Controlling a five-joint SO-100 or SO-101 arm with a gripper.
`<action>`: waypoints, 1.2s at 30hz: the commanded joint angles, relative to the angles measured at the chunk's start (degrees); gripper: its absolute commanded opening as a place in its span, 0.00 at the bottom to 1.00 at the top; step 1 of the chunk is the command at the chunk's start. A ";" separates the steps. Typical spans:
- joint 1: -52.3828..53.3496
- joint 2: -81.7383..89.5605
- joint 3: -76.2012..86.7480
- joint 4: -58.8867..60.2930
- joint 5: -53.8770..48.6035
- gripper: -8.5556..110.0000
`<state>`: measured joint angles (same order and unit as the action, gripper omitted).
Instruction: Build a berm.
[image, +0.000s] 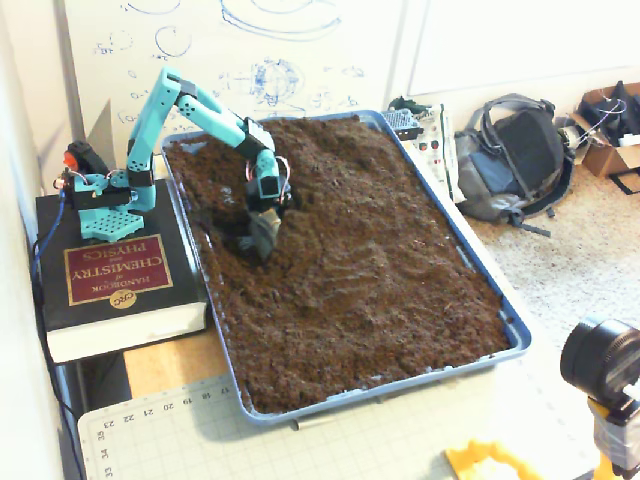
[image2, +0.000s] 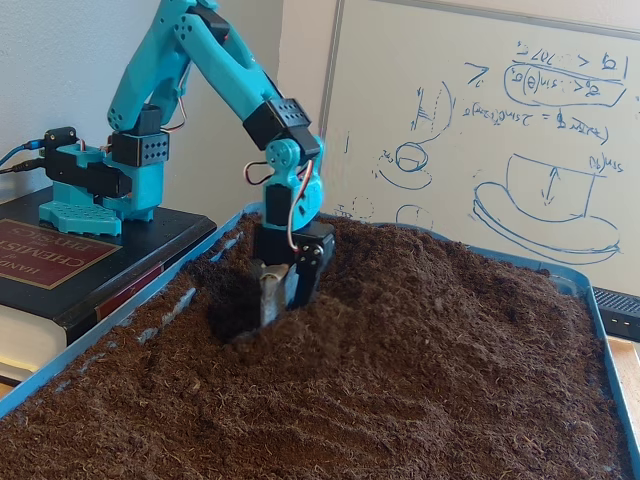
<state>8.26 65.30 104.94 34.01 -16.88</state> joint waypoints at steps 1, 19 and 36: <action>-8.00 3.43 -23.38 -3.96 1.49 0.07; -10.72 11.78 -25.40 3.52 2.20 0.08; -9.93 18.72 -21.45 34.28 1.58 0.08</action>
<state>-1.67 81.39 86.04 66.45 -15.21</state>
